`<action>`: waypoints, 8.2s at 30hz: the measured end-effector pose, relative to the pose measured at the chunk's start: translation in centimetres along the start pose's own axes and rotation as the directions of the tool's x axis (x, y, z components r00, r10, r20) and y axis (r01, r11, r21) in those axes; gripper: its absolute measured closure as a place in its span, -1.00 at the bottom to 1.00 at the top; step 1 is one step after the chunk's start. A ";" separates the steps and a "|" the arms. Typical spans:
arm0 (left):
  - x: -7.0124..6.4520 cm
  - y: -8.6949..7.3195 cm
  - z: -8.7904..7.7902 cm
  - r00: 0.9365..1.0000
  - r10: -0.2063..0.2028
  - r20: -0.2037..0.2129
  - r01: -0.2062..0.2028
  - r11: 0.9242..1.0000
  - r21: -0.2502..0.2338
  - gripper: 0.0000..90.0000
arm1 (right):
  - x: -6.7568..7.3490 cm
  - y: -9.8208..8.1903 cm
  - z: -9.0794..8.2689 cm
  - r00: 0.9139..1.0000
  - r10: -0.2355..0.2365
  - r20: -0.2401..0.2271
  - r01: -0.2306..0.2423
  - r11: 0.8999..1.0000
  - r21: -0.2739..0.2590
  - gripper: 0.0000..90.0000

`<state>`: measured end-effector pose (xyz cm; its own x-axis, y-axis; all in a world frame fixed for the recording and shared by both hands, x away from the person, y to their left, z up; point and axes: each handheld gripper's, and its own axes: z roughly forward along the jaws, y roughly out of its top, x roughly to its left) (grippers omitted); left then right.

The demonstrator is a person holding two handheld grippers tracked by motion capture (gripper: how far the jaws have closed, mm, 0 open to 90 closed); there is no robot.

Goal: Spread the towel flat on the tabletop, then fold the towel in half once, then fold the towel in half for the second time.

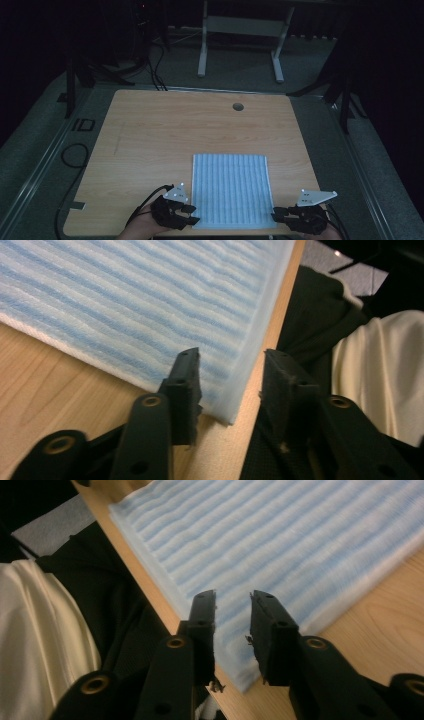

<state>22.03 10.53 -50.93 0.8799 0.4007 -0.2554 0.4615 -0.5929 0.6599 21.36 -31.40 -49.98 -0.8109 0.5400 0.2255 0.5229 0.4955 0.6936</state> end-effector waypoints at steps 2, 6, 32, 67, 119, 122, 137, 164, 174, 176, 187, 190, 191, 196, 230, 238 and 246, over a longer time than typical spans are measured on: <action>0.0 0.3 -0.4 1.000 -0.010 -0.025 0.010 1.000 -0.021 0.25 | -0.5 -0.2 -0.4 1.000 0.030 0.005 -0.030 0.999 -0.021 0.52; 0.5 0.9 -0.6 0.998 -0.018 -0.068 0.017 1.000 -0.023 0.25 | -1.0 0.2 -0.7 0.998 0.042 0.045 -0.040 0.998 -0.037 0.44; 8.7 3.7 1.2 0.956 -0.113 -0.271 0.131 0.990 0.049 0.02 | -9.0 5.8 3.7 0.986 0.066 0.155 -0.062 0.998 -0.029 0.01; 15.2 6.5 3.7 0.929 -0.205 -0.308 0.225 0.974 0.028 -0.26 | -15.5 8.9 7.5 0.966 0.147 0.213 -0.157 0.987 0.030 -0.12; 13.3 10.6 -1.3 0.953 -0.115 -0.280 0.081 0.988 -0.133 0.93 | -11.8 14.4 4.9 0.969 -0.044 0.244 0.042 0.999 0.011 0.93; 12.5 10.7 -2.0 0.961 -0.101 -0.257 0.063 0.986 -0.152 0.93 | -10.9 14.2 3.8 0.970 -0.054 0.237 0.060 0.998 -0.019 0.93; 6.6 7.8 -4.1 0.984 -0.008 -0.181 -0.028 0.980 -0.195 0.93 | -5.1 10.1 -0.7 0.975 -0.099 0.199 0.124 0.985 -0.120 0.93; 1.9 0.6 0.0 0.998 -0.009 -0.056 0.006 0.999 -0.049 0.90 | -0.3 0.0 1.3 0.998 -0.004 0.065 0.006 1.000 -0.015 0.90; 2.5 2.0 -1.0 0.996 -0.023 -0.092 0.013 0.994 -0.107 0.02 | -0.6 2.0 0.2 0.998 0.011 0.061 -0.005 0.996 -0.091 0.38; 2.5 2.1 -0.2 0.996 -0.014 -0.085 0.006 0.995 -0.096 0.02 | -0.6 2.2 0.5 0.998 0.003 0.058 0.002 0.996 -0.088 0.38; 3.9 1.7 3.8 0.997 -0.032 -0.067 0.032 0.999 0.000 0.02 | -3.0 1.6 4.6 0.997 0.008 0.075 -0.011 0.999 0.033 0.29; 4.2 1.5 4.2 0.997 -0.044 -0.071 0.044 0.999 0.001 0.02 | -3.8 1.4 5.5 0.995 0.012 0.095 -0.017 0.998 0.061 0.28; 4.3 1.4 4.2 0.996 -0.042 -0.073 0.042 0.999 0.002 0.02 | -4.0 1.4 5.7 0.995 0.013 0.094 -0.018 0.998 0.058 0.28; 4.8 1.3 4.2 0.992 -0.065 -0.108 0.064 0.998 -0.007 0.06 | -4.7 2.1 6.3 0.994 -0.001 0.109 -0.006 0.998 0.059 0.28; 15.5 0.4 -0.7 0.935 -0.190 -0.298 0.181 0.982 -0.059 0.07 | -9.6 13.6 16.3 0.995 -0.016 0.100 0.008 0.996 0.087 0.18; 17.3 0.6 -1.1 0.924 -0.224 -0.311 0.213 0.975 -0.068 0.07 | -10.1 15.2 17.7 0.993 -0.018 0.118 0.007 0.996 0.090 0.17; 17.7 0.9 -1.3 0.919 -0.241 -0.312 0.226 0.970 -0.084 0.02 | -10.2 15.8 18.0 0.990 -0.041 0.132 0.027 0.994 0.104 0.09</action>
<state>37.88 17.98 -53.93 0.6619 0.7294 -0.1731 0.6373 -0.4259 0.6422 42.65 -16.81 -53.62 -0.7898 0.6043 0.1047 0.5251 0.5781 0.6245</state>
